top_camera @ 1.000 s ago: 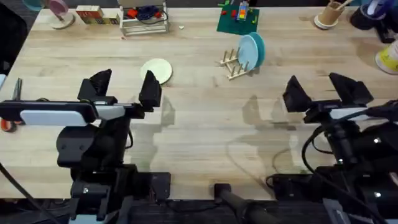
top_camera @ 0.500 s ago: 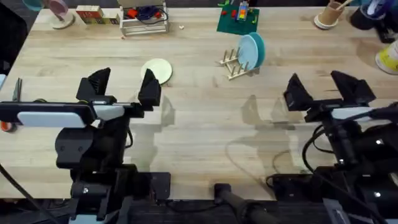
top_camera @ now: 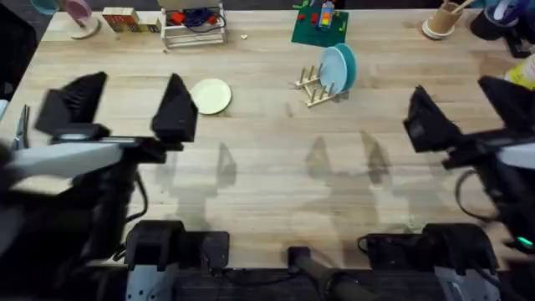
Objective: Pick up the plates from the table one by one and place each into a slot on the dish rack.
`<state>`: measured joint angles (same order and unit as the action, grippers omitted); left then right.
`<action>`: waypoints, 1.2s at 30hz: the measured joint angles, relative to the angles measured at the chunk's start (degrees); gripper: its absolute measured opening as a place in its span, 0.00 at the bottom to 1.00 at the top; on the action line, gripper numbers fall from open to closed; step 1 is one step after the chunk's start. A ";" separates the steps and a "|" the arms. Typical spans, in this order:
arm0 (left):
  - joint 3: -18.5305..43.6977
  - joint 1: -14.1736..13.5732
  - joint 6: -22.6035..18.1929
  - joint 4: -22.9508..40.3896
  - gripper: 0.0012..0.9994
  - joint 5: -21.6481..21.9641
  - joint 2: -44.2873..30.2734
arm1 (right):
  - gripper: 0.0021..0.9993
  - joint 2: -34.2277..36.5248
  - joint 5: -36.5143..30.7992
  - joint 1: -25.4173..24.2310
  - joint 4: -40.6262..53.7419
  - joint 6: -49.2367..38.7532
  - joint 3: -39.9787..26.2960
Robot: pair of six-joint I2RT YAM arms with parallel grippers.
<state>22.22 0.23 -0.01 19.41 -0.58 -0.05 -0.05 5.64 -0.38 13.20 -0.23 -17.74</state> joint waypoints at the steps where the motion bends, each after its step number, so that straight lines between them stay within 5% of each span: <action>1: 1.82 0.00 0.02 1.57 0.99 0.00 0.00 | 0.99 0.04 0.03 -0.02 3.85 0.00 -2.60; 13: 29.31 0.00 0.00 26.17 0.99 0.83 -12.81 | 0.99 9.05 -1.60 -0.02 32.02 0.01 -32.57; 36: 74.47 0.00 0.00 64.33 0.99 0.81 -61.54 | 0.99 55.29 -3.31 -0.02 64.15 -0.66 -68.41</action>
<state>96.69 0.23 -0.01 83.74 0.23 -61.60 55.25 2.33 -0.40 77.36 -0.89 -86.15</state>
